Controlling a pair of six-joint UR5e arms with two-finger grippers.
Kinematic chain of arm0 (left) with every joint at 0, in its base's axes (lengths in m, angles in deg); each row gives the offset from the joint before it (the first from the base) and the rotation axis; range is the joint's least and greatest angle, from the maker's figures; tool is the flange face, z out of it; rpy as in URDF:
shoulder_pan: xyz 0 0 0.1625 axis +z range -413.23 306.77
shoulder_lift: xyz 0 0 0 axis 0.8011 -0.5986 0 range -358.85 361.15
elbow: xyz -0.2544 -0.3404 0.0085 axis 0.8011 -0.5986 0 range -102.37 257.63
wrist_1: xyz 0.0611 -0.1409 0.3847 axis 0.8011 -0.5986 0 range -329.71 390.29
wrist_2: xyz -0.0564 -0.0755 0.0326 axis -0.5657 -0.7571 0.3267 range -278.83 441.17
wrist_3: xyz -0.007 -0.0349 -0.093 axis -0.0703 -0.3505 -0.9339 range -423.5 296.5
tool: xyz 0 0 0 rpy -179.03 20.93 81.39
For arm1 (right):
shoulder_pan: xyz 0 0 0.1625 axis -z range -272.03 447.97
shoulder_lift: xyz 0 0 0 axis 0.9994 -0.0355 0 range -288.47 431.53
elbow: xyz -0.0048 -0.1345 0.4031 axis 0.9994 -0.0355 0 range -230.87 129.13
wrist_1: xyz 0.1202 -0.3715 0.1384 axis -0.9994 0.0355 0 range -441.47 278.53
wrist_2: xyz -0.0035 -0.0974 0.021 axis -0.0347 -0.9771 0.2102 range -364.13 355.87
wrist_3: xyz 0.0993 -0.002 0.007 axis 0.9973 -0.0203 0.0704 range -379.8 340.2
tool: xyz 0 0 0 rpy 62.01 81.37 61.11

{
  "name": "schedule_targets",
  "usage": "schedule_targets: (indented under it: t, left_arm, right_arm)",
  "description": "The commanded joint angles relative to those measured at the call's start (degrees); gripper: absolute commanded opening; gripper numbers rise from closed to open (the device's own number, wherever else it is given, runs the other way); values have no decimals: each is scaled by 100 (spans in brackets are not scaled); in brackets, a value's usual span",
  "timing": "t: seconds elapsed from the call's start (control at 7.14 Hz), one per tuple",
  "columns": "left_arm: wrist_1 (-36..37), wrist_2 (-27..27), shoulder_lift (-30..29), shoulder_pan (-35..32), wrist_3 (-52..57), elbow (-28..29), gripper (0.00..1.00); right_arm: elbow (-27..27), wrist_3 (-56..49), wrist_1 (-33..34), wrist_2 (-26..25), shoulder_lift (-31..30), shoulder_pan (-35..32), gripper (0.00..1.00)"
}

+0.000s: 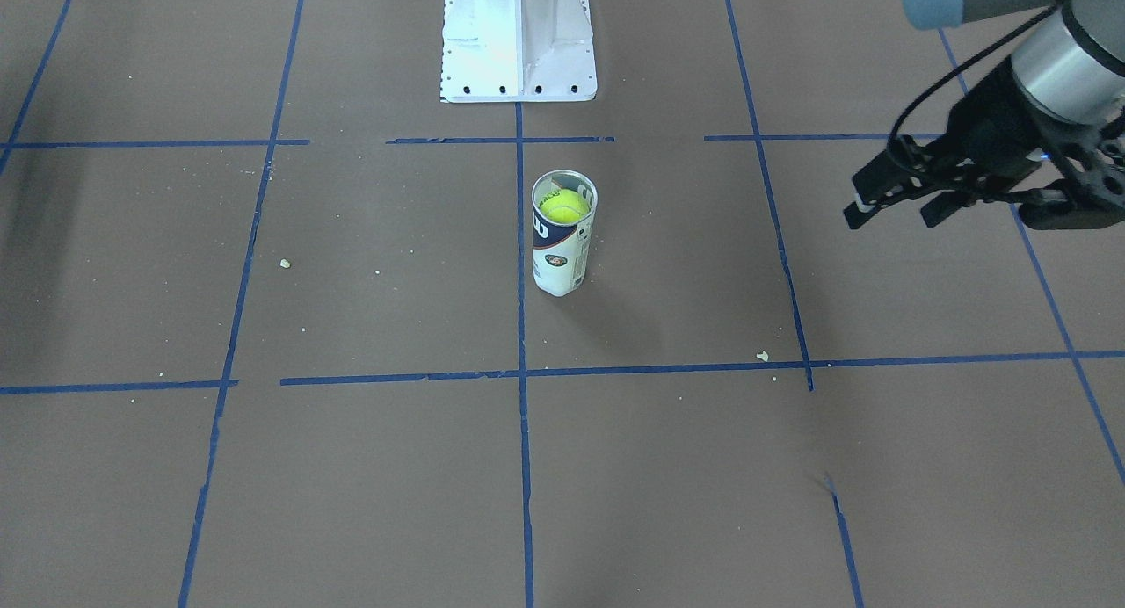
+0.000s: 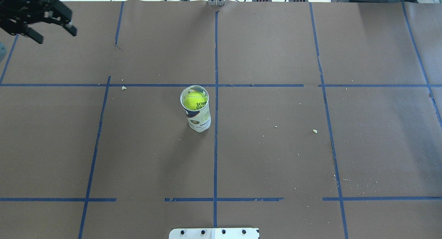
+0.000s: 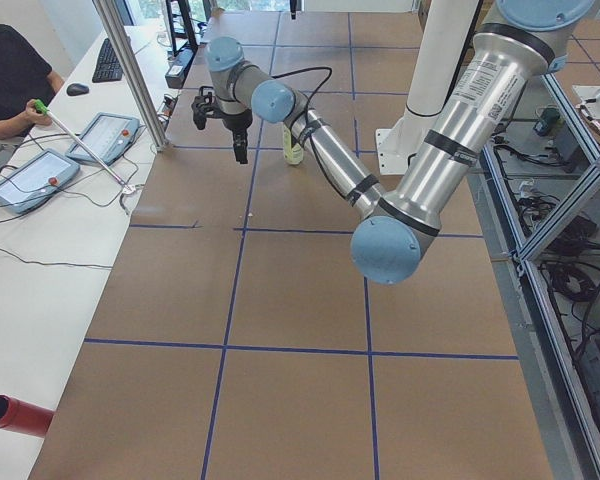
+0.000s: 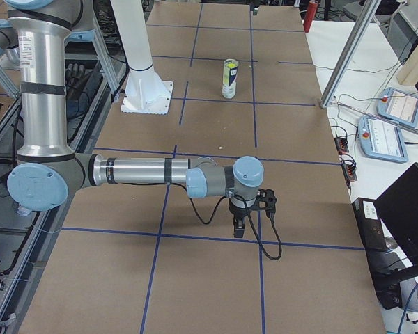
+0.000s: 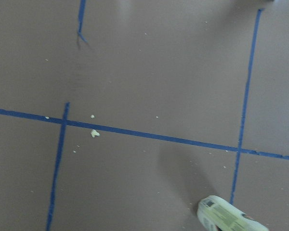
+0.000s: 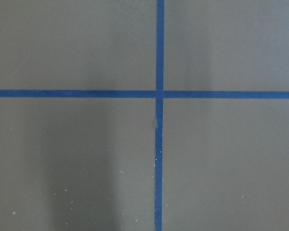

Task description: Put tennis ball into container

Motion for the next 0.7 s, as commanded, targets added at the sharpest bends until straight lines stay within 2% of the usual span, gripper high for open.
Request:
schedule_targets:
  t: [0.0, 0.28, 0.56]
  left_arm:
    - [-17, 276, 1113, -643, 2126, 106, 100]
    - [-330, 472, 2132, -943, 3500, 210, 100]
    - [-1653, 472, 2933, -1233, 3541, 702, 100]
  right_arm:
    - [0, 0, 0, 0, 0, -2, 100]
    - [0, 0, 0, 0, 0, -2, 100]
    - [0, 0, 0, 0, 0, -2, 100]
